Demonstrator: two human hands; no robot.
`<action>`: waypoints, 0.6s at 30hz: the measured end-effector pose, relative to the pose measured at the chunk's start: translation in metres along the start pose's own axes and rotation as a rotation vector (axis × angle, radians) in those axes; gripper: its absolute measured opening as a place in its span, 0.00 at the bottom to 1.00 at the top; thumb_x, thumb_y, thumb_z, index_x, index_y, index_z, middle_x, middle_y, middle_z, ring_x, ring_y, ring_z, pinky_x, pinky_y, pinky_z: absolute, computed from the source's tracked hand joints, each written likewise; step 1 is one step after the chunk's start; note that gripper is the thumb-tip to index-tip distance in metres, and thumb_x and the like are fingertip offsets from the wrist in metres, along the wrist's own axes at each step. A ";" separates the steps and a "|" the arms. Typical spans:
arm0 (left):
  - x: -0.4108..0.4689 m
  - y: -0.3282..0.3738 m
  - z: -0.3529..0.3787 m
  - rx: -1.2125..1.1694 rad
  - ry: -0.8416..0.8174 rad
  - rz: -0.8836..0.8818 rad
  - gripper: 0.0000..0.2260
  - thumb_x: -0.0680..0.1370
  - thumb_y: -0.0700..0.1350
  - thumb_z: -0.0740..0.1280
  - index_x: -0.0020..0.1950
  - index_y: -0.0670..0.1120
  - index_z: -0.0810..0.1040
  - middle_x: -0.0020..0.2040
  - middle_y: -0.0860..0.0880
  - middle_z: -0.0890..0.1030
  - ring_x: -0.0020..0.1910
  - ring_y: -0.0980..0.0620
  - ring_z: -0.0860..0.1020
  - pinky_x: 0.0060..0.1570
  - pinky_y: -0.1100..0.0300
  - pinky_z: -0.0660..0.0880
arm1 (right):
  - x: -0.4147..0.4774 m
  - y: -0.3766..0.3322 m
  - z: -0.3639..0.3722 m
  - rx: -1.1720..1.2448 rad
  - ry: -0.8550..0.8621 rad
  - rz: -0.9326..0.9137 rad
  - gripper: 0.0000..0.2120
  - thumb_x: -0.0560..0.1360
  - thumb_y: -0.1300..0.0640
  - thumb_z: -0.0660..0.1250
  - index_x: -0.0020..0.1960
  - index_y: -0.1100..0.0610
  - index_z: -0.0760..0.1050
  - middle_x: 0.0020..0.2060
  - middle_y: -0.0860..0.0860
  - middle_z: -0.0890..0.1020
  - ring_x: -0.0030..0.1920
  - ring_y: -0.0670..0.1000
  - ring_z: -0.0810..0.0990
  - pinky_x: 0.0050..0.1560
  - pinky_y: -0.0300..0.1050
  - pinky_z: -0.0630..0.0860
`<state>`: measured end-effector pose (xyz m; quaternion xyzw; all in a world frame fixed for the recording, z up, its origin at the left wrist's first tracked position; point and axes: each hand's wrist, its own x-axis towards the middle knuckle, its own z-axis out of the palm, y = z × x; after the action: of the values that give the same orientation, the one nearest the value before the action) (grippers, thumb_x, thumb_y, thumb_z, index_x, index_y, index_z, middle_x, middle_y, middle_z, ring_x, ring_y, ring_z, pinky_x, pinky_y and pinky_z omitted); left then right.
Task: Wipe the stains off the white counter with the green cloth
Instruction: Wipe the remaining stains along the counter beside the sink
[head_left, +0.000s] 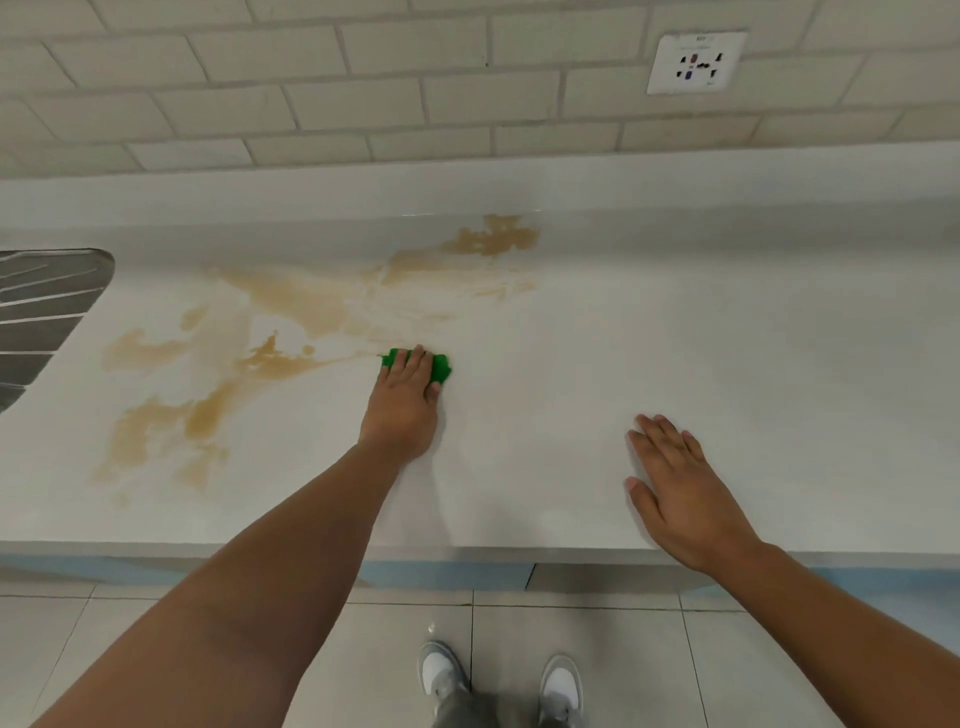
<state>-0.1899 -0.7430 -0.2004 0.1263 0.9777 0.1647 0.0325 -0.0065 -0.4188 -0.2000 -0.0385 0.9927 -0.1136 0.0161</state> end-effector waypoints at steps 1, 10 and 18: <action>0.000 0.015 0.006 -0.016 -0.010 0.057 0.23 0.85 0.48 0.50 0.80 0.48 0.54 0.80 0.52 0.53 0.79 0.53 0.47 0.77 0.57 0.43 | -0.003 0.004 -0.001 0.004 0.003 0.008 0.32 0.80 0.43 0.43 0.78 0.59 0.57 0.79 0.53 0.55 0.79 0.49 0.46 0.78 0.46 0.40; -0.062 0.091 0.046 0.033 -0.101 0.489 0.23 0.84 0.50 0.49 0.79 0.47 0.56 0.79 0.52 0.54 0.79 0.53 0.48 0.78 0.54 0.45 | -0.023 0.024 -0.003 -0.034 -0.046 0.028 0.34 0.79 0.40 0.39 0.80 0.57 0.51 0.80 0.50 0.50 0.79 0.48 0.42 0.78 0.50 0.41; -0.107 0.001 0.009 0.040 -0.007 0.240 0.25 0.82 0.53 0.50 0.78 0.45 0.60 0.79 0.49 0.58 0.78 0.51 0.53 0.77 0.54 0.49 | -0.023 0.023 -0.001 -0.073 -0.079 0.048 0.35 0.79 0.38 0.36 0.80 0.55 0.45 0.80 0.49 0.44 0.78 0.49 0.38 0.78 0.52 0.40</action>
<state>-0.0852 -0.7673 -0.2062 0.2437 0.9585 0.1476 0.0132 0.0150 -0.3944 -0.2034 -0.0197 0.9954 -0.0752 0.0564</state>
